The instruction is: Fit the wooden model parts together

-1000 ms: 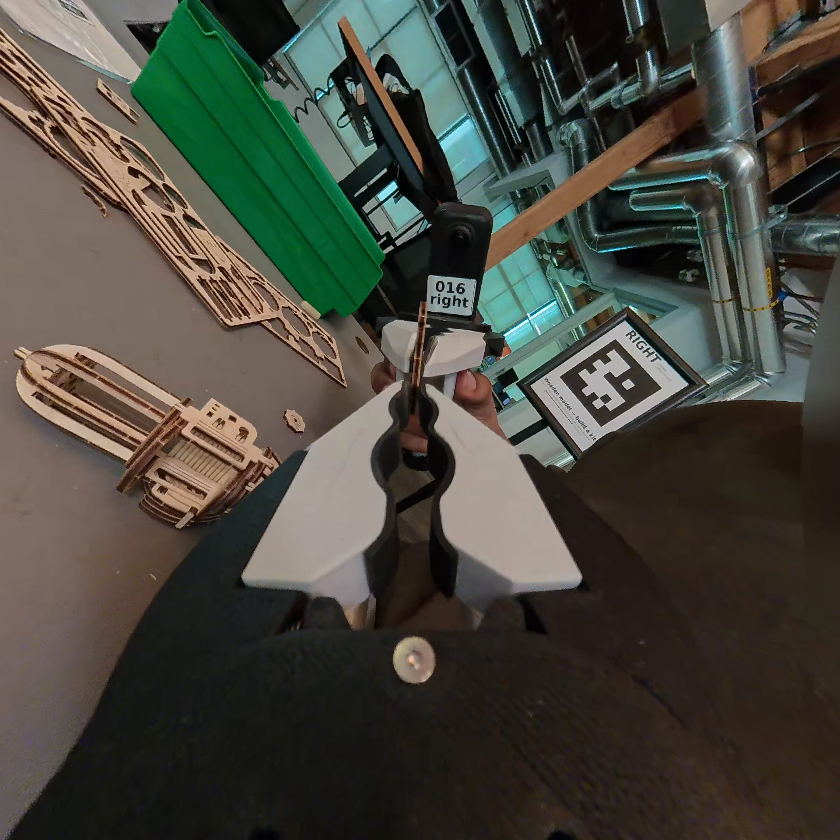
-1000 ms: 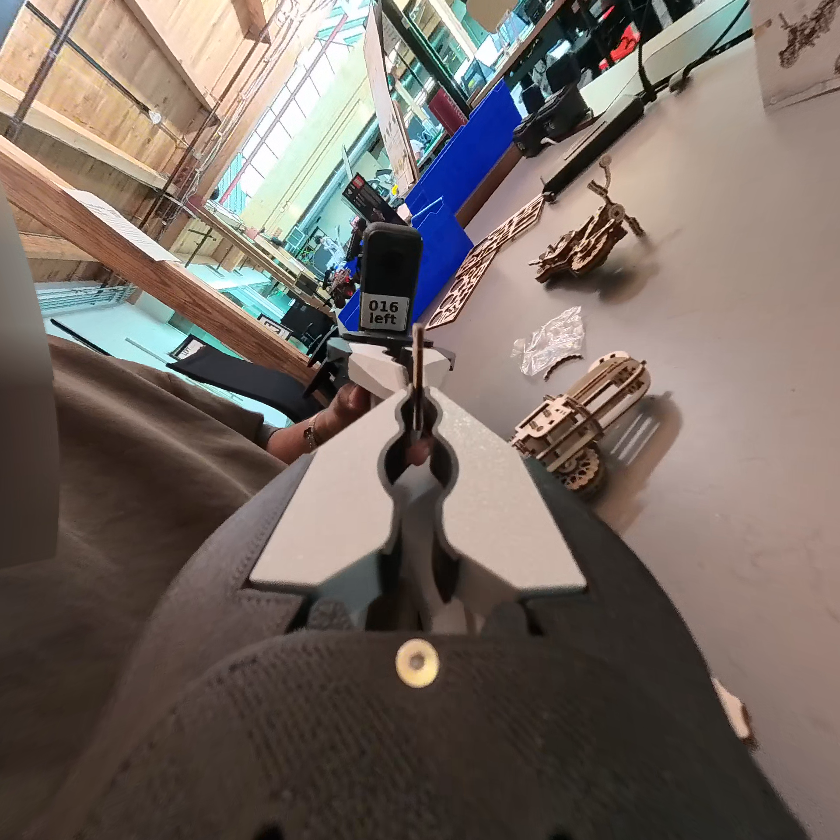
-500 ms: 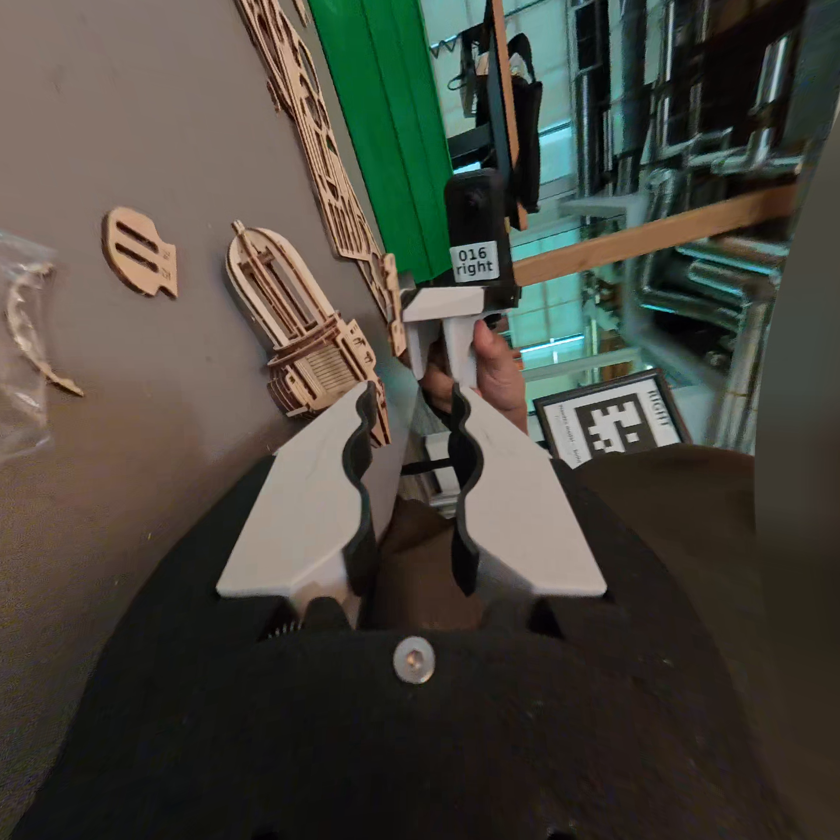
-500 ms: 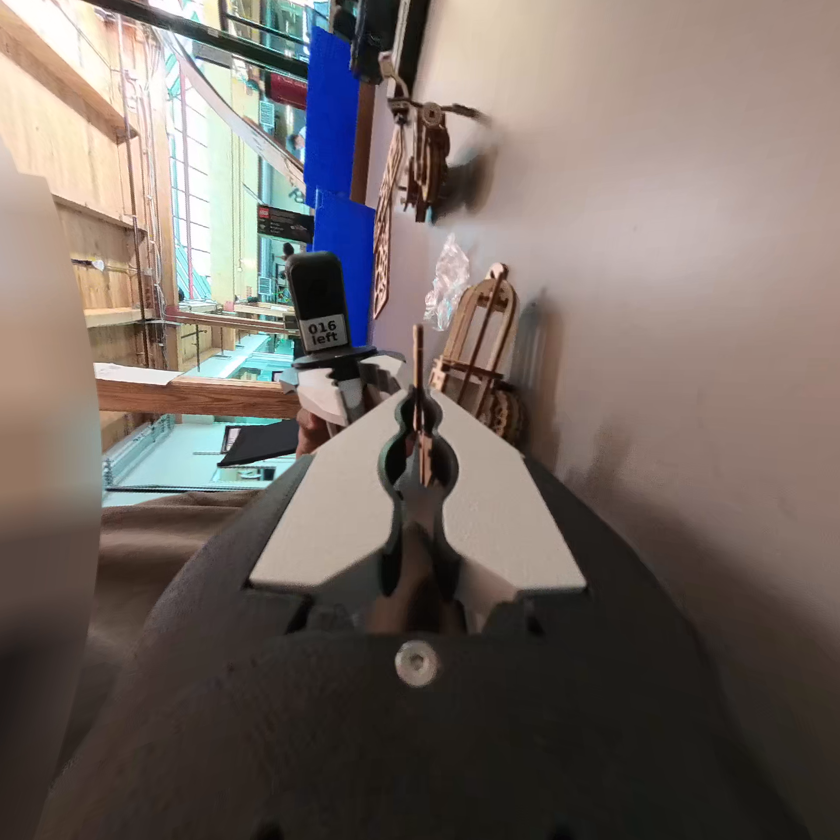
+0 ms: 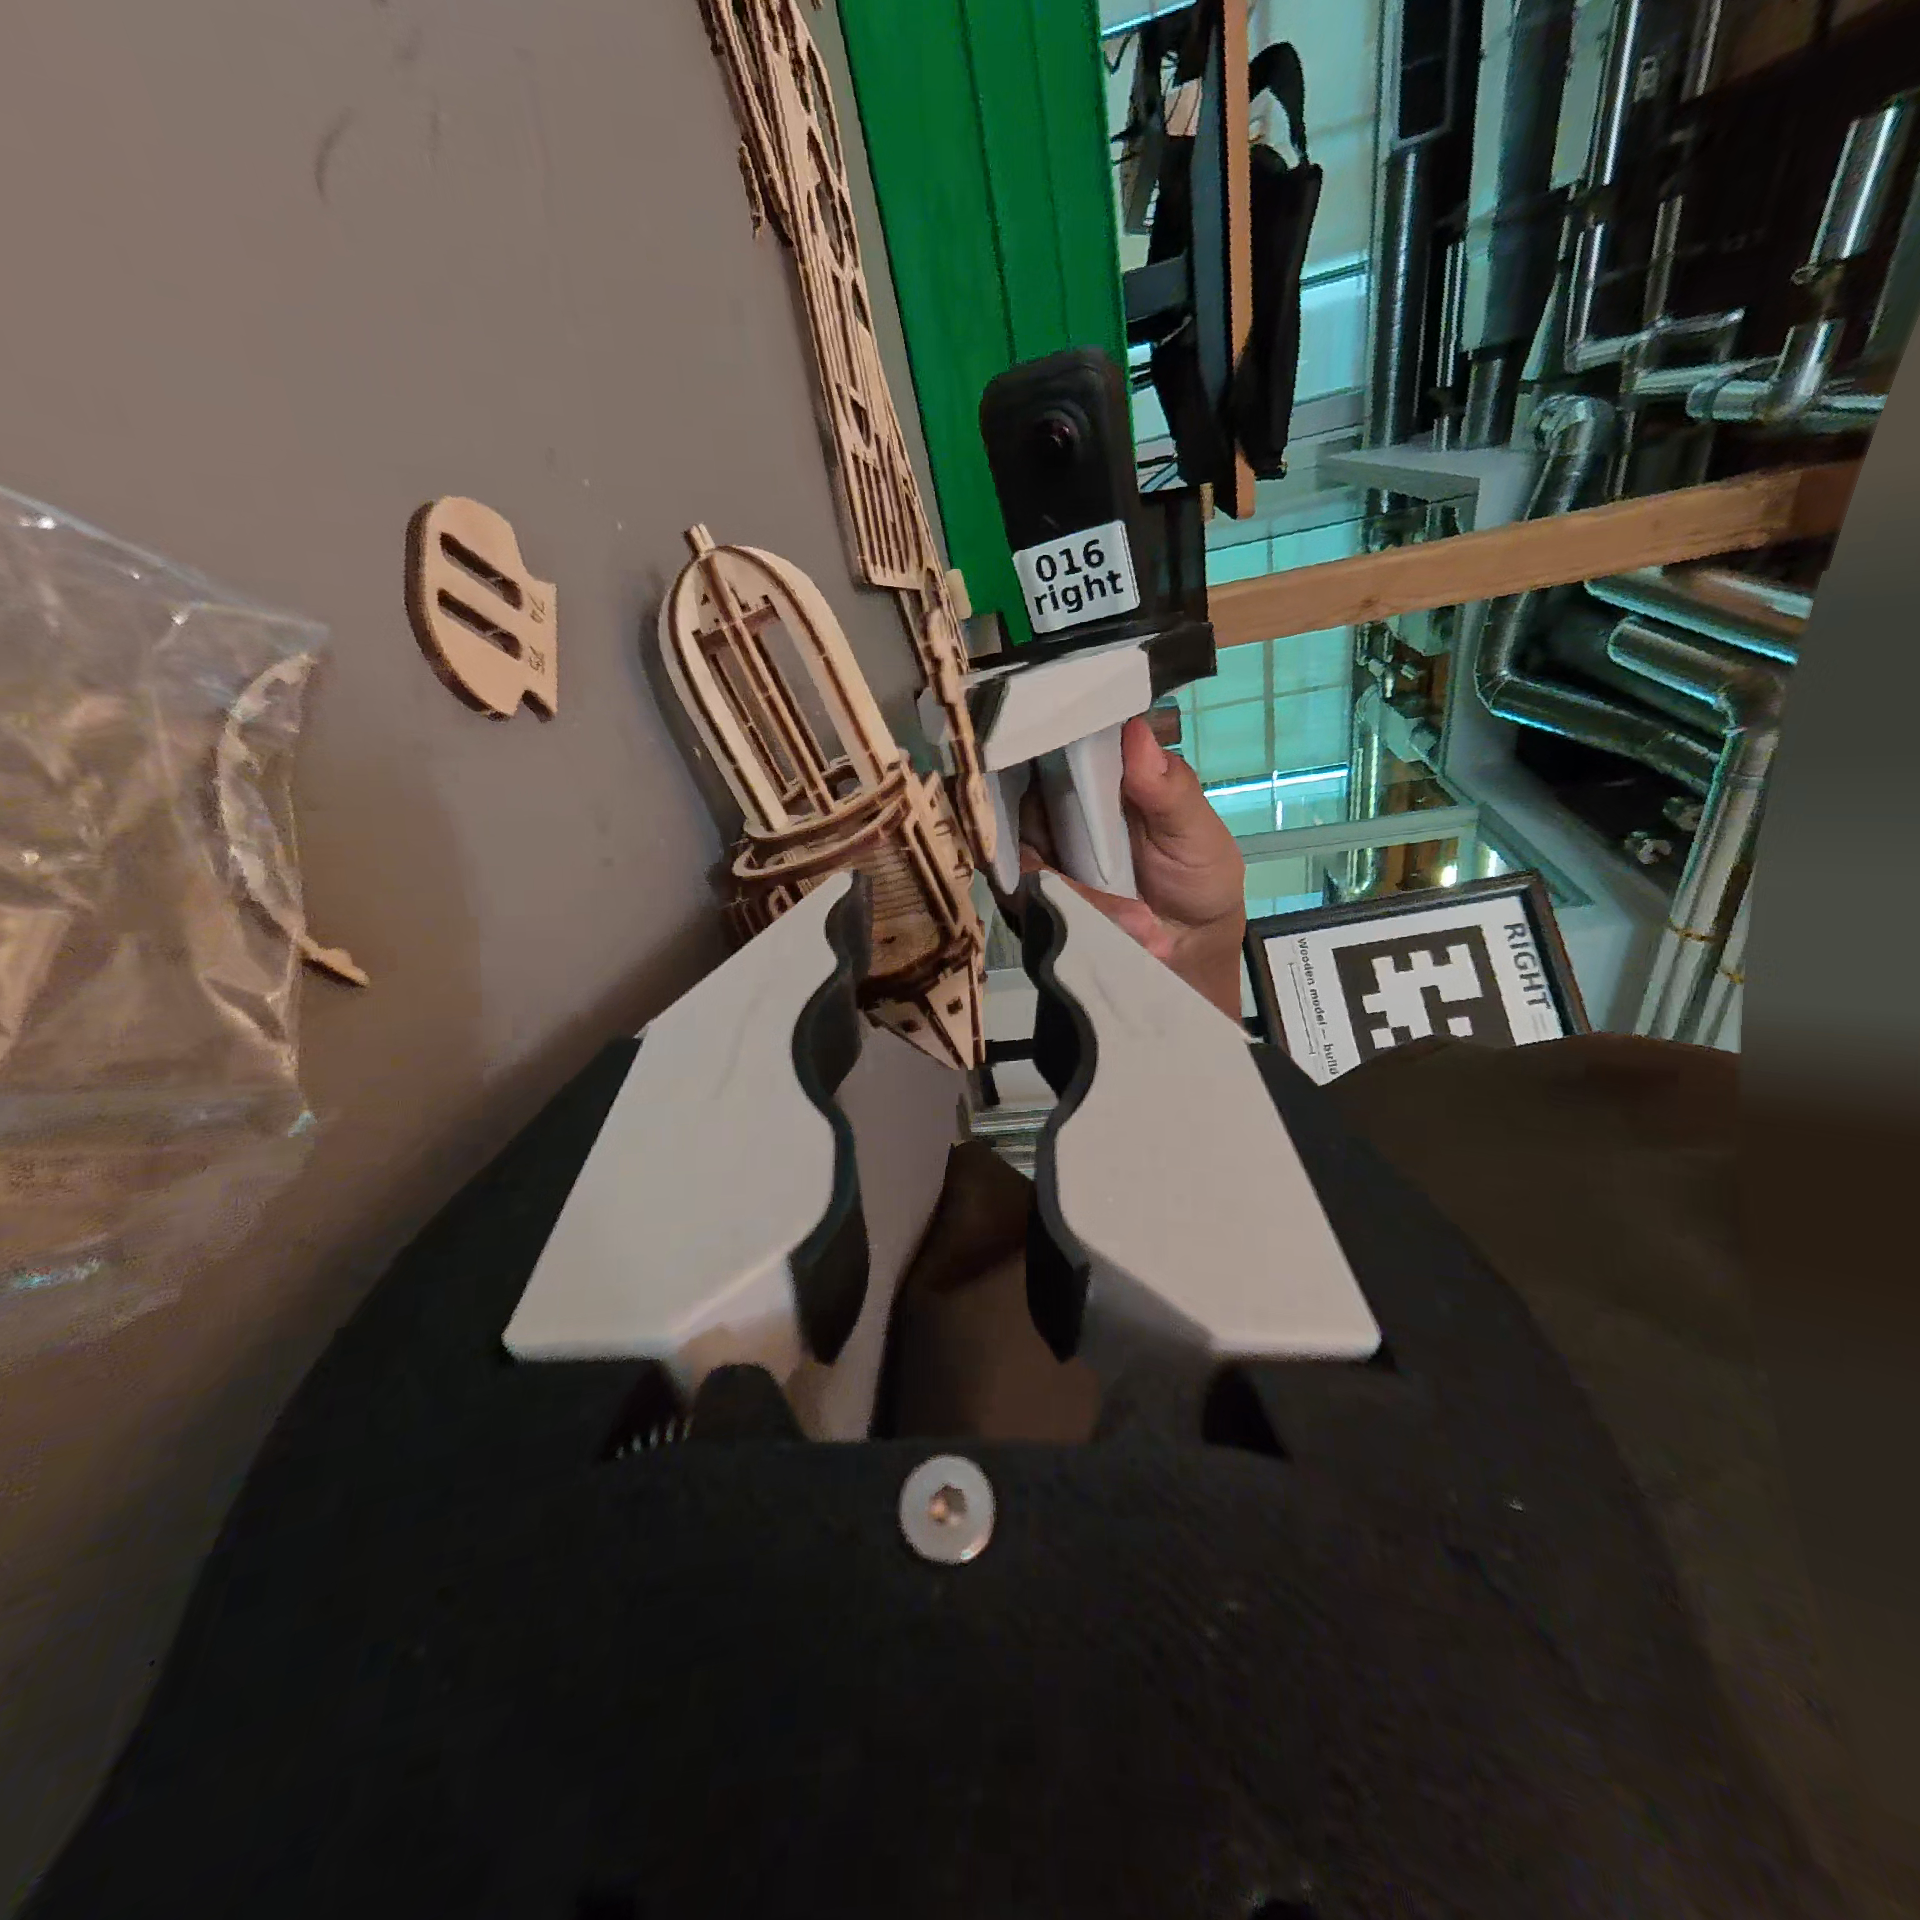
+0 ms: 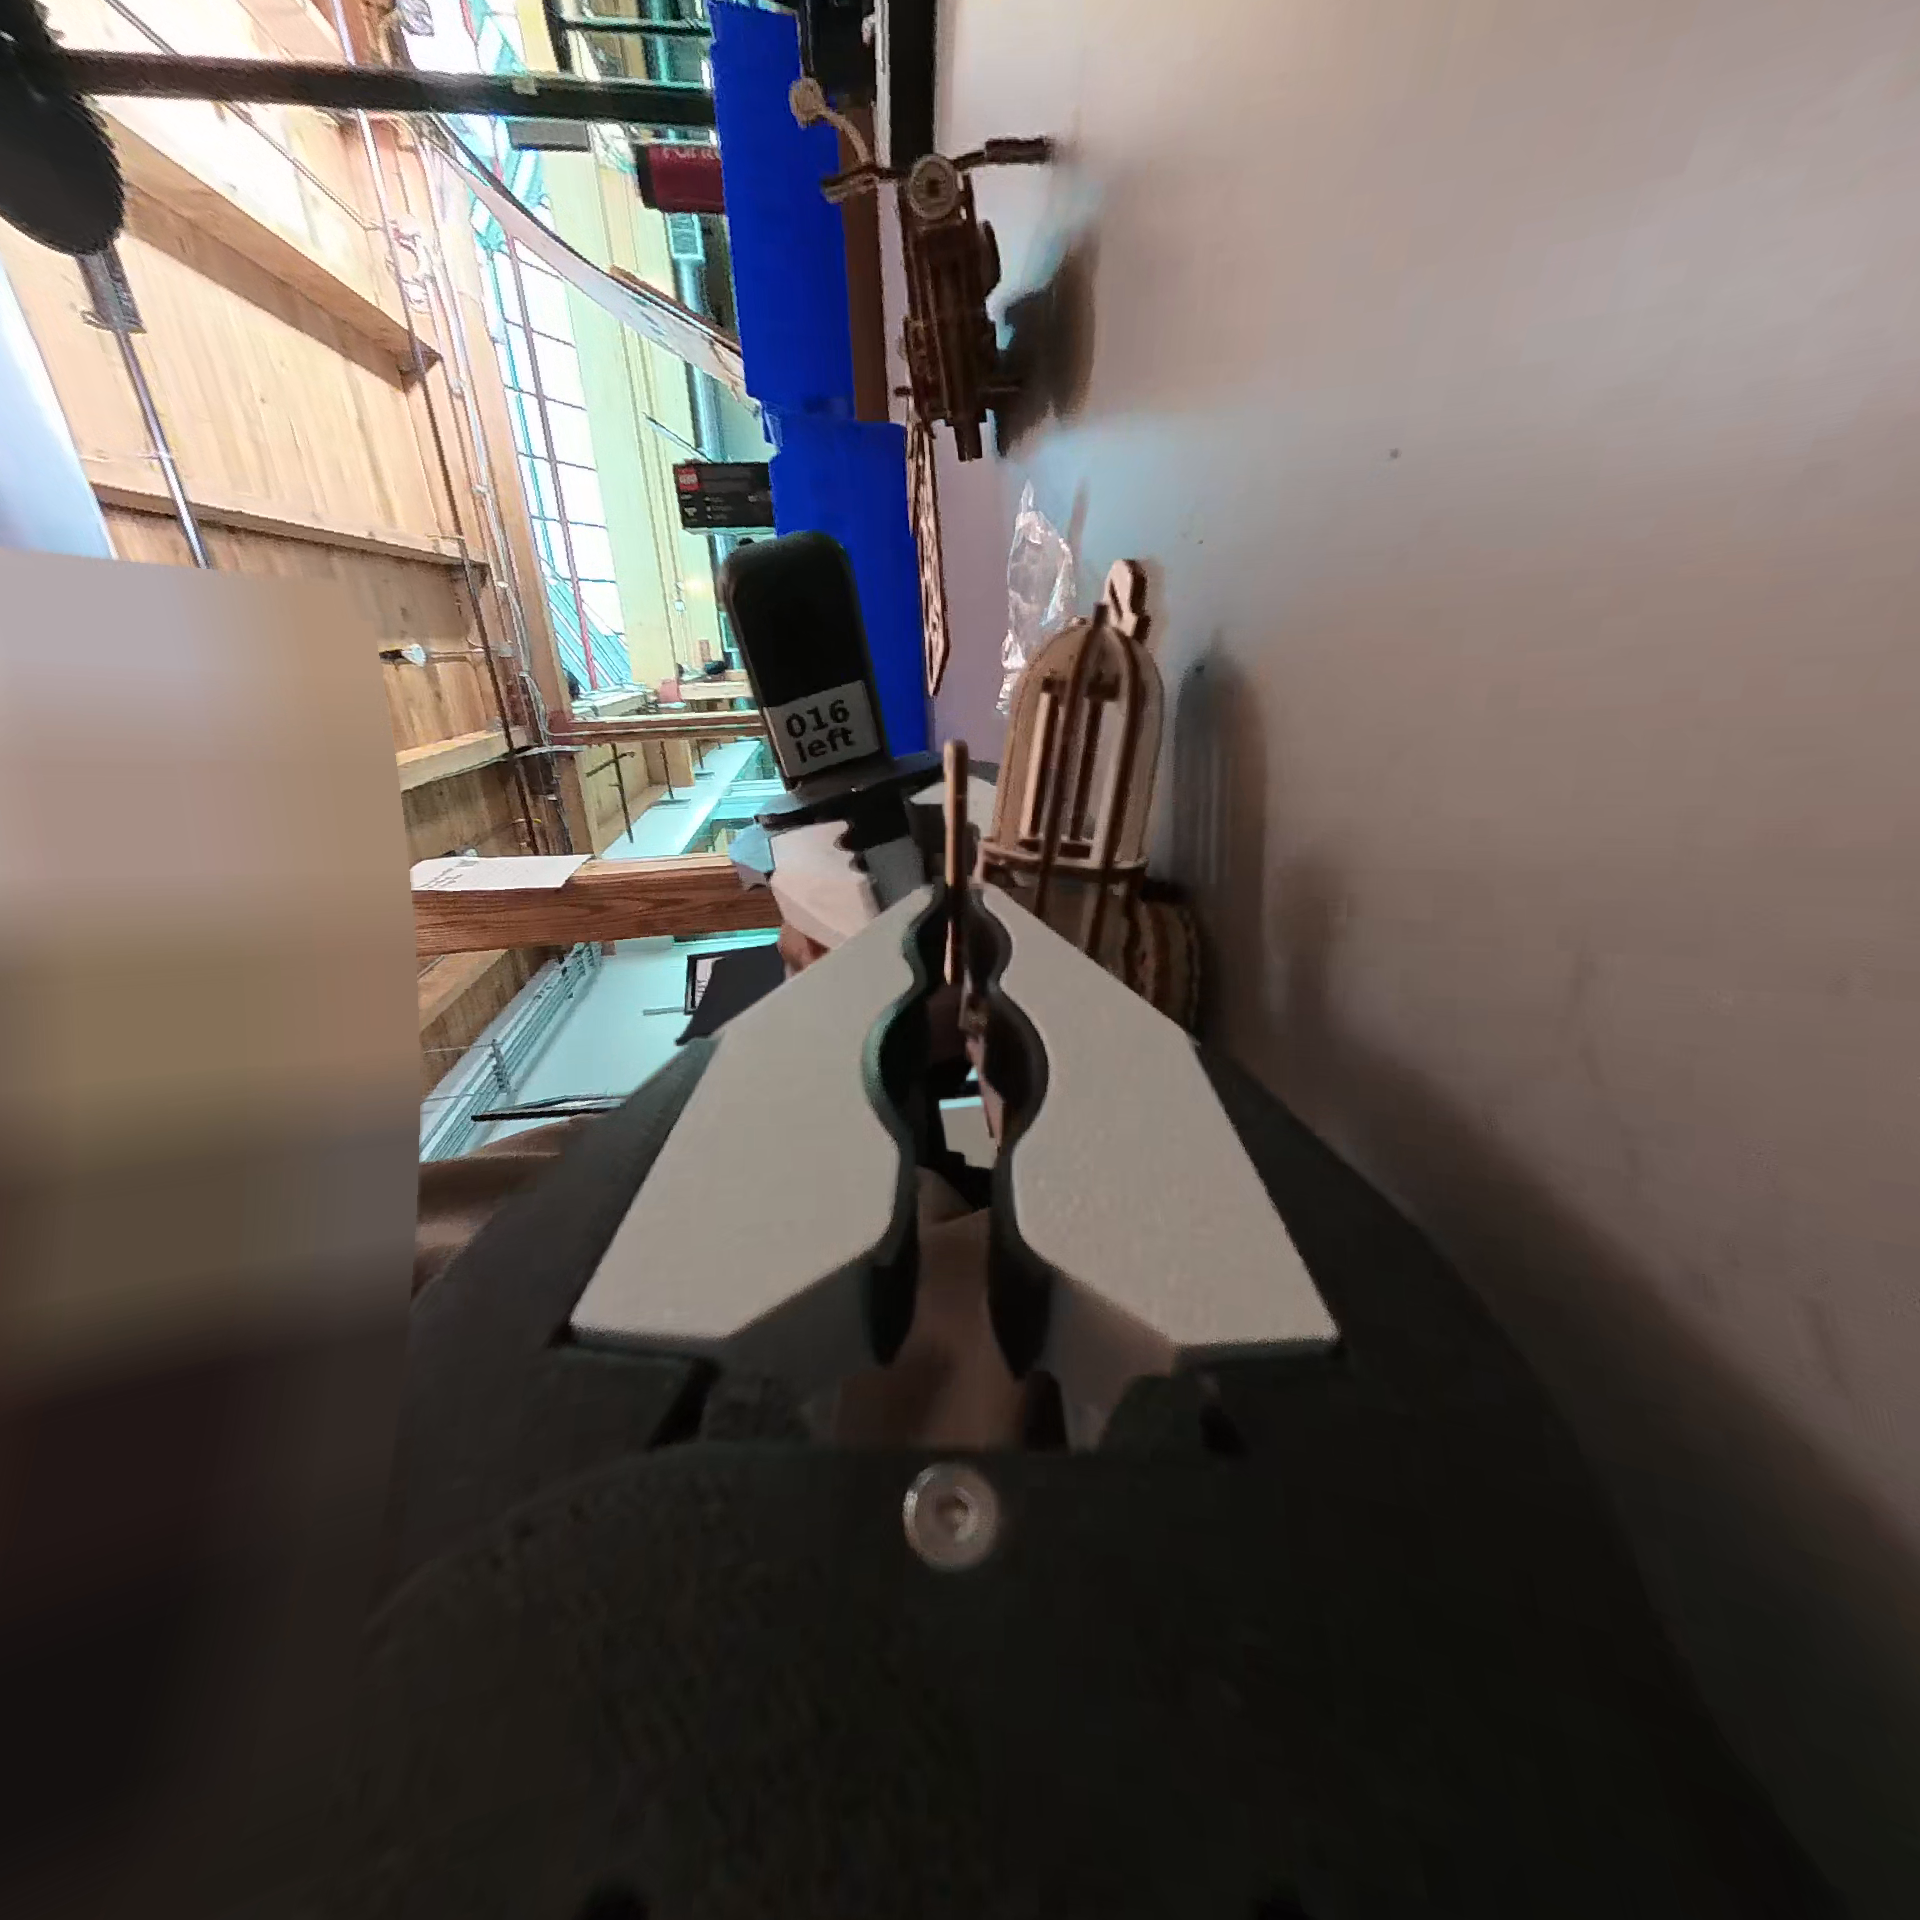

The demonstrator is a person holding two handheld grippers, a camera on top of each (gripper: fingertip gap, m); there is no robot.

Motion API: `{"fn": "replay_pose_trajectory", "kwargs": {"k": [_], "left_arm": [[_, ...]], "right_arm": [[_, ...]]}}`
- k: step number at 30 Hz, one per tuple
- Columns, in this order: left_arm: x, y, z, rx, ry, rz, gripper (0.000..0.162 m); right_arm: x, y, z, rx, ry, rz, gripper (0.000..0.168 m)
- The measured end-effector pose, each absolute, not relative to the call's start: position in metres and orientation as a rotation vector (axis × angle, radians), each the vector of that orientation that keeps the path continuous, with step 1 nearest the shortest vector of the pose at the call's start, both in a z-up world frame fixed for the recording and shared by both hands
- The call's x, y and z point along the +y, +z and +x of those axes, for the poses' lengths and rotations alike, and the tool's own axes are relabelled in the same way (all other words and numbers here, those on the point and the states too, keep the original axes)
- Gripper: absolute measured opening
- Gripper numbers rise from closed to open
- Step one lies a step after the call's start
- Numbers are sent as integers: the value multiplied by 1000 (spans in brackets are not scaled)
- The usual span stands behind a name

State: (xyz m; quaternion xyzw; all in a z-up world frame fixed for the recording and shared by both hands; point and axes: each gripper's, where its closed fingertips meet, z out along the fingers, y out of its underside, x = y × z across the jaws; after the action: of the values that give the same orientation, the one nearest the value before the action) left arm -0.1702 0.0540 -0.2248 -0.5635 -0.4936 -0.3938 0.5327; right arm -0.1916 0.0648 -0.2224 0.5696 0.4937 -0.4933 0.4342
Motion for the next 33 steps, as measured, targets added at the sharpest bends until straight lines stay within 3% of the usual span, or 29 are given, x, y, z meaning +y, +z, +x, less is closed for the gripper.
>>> {"fn": "replay_pose_trajectory", "kwargs": {"k": [33], "left_arm": [[61, -226, -170, -1160, -986, -1298, 15]], "right_arm": [[59, -223, -189, 1439, -1254, 1452, 1]]}}
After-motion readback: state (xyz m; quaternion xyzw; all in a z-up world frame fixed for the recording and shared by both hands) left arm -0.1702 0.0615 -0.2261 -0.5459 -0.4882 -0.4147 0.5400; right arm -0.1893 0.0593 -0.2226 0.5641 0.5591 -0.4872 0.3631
